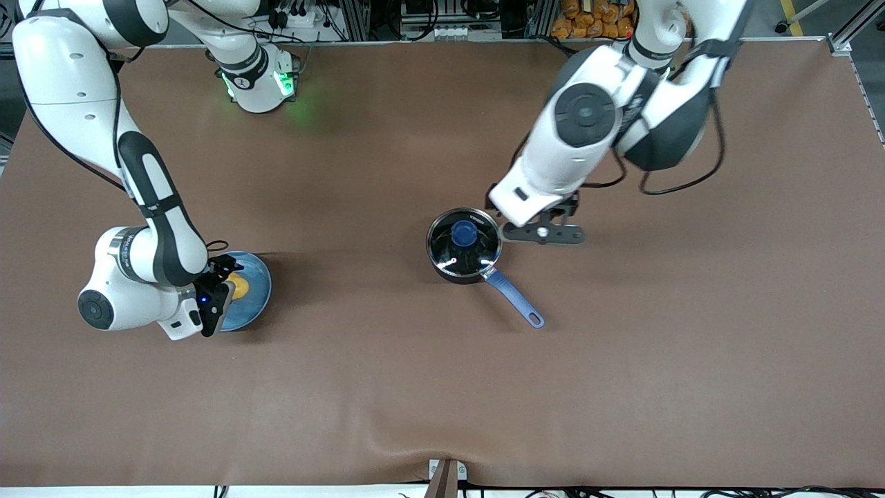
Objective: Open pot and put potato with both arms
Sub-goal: 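Grasp the lid knob with the left gripper while the right gripper grasps the potato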
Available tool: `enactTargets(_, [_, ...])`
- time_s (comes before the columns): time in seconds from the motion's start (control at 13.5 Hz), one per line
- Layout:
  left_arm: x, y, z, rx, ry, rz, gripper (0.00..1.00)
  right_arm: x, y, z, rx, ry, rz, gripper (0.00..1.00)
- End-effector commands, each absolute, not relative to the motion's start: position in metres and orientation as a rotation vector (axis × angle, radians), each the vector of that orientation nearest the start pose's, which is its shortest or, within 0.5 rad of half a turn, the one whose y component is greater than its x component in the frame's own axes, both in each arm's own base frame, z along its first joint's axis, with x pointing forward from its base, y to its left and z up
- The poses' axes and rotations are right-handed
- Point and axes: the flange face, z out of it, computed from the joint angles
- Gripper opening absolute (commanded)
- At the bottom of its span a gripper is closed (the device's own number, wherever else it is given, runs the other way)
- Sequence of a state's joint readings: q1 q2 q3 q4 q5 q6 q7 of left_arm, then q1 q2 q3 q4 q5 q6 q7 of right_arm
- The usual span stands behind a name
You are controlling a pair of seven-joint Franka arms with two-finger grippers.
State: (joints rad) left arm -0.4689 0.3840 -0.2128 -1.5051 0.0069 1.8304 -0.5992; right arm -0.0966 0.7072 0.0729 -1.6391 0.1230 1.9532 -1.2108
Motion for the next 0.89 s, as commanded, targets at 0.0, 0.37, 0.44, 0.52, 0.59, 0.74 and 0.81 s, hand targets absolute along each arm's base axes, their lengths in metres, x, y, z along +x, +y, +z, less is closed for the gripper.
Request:
enactTargets(0.0, [0.525,-0.436,0.422,-3.157,0.026,0.041,1.00,0.643,-0.012,0.187,-2.334,-1.493,0.260,0.14])
enactTargets(0.37, [0.511,-0.471,0.362,-3.108,-0.083,0.023,1.00,0.661,0.002,0.213,-2.370,-1.492,0.198,0.00])
enactTargets(0.44, [0.509,-0.476,0.353,-3.098,-0.081,0.004,1.00,0.666,0.009,0.221,-2.393,-1.443,0.176,0.00])
enactTargets(0.52, [0.505,-0.485,0.345,-3.106,-0.079,-0.005,1.00,0.670,0.020,0.230,-2.410,-1.414,0.179,0.00])
enactTargets(0.59, [0.505,-0.489,0.339,-3.112,-0.087,-0.010,1.00,0.673,0.027,0.237,-2.439,-1.380,0.178,0.00])
enactTargets(0.74, [0.503,-0.492,0.326,-3.112,-0.082,0.000,1.00,0.679,0.048,0.249,-2.490,-1.318,0.163,0.00])
enactTargets(0.81, [0.501,-0.493,0.324,-3.109,-0.076,0.004,1.00,0.680,0.059,0.255,-2.512,-1.287,0.162,0.00])
